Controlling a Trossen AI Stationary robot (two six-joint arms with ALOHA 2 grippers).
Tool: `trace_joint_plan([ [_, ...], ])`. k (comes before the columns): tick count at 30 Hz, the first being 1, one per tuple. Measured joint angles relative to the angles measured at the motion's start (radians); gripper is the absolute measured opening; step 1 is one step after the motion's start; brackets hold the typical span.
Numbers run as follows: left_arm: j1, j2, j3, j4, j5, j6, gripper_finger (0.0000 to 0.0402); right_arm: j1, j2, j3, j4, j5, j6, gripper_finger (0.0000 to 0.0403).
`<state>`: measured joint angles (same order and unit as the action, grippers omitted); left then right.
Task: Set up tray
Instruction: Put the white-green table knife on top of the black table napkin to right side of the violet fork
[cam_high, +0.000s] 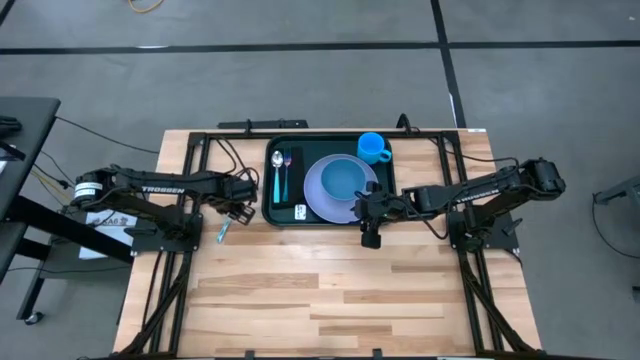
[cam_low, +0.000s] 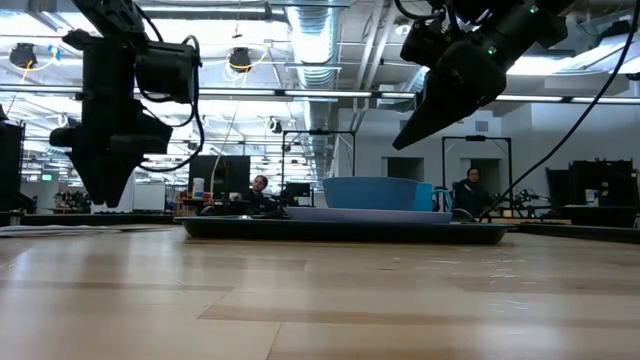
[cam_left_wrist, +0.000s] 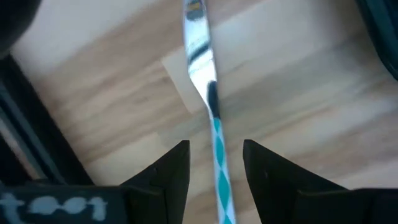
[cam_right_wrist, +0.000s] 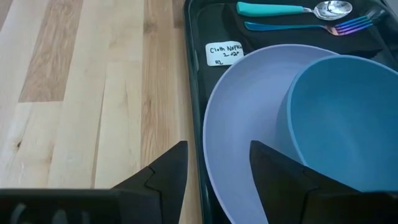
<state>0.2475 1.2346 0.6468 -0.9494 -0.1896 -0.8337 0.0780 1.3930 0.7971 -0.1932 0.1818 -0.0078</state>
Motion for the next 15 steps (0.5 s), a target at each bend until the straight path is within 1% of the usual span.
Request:
trace_joint_plan([
  [2,0.007,0.000,0.000,0.007,0.027,0.011,0.0139,0.000,0.000,0.000,0.000,0.000,0.000,0.0164],
  [15,0.023,0.046,0.000,0.027,0.028,0.038,0.0140,0.000,0.000,0.000,0.000,0.000,0.000,0.0164],
])
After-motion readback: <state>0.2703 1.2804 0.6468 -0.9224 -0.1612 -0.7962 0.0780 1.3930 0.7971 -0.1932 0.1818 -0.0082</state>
